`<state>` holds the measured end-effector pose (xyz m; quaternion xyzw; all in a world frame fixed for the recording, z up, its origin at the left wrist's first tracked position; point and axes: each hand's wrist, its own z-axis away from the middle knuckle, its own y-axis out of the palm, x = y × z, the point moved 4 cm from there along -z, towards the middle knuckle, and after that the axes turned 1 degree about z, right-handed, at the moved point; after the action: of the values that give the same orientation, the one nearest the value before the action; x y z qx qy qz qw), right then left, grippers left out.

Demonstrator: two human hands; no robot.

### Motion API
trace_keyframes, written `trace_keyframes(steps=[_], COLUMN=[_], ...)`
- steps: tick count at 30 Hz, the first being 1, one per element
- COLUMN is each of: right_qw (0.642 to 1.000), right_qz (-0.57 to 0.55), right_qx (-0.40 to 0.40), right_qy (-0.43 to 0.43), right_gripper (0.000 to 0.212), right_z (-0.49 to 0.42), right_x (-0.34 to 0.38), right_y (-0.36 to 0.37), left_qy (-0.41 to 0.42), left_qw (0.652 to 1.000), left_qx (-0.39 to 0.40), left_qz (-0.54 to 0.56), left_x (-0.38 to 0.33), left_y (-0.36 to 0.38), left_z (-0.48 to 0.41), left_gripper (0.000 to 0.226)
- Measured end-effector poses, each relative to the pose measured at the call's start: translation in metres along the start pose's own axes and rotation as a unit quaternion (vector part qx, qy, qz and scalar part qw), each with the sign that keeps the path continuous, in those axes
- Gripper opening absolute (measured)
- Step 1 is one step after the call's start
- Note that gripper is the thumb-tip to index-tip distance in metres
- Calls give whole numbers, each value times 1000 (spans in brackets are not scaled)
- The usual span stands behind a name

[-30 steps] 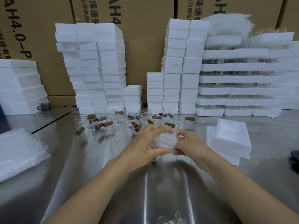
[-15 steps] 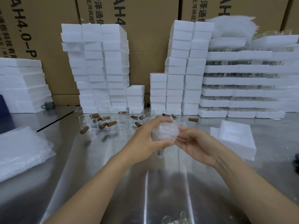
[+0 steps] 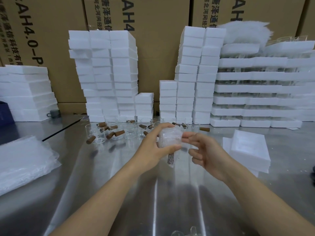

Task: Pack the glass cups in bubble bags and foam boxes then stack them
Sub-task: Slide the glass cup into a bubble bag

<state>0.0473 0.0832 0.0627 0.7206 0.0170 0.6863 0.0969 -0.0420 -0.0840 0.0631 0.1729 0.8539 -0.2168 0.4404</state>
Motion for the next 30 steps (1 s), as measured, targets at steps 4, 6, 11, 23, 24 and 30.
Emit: trace_keyframes(steps=[4,6,11,23,24,30], right_qw=[993,996,936,891,893,900], right_qz=[39,62,246,216,202,172], right_qx=[103,69,-215,-391,-393,-383], right_qy=[30,8,-133,-85,-85,-117], right_gripper=[23,31,27,74,73,68], right_z=[4,1,0,2,1,1], right_x=[-7,-7,8,-3,-3,-1], right_y=[8,6,-17,-49,-51,-49], left_qy=[-17,-20,-24,-51,-49,-51], left_qw=[999,999,996,983,983,984], left_qx=[26,27,-57,-175,-175,-169], left_qz=[-12,-26,-64,27,28,32], left_x=[7,9,11,19,19,23], left_y=[9,10,-6,-22,-22,-22], left_z=[5,6,4,1,2,2], left_gripper=[70,89,110,98,96,87])
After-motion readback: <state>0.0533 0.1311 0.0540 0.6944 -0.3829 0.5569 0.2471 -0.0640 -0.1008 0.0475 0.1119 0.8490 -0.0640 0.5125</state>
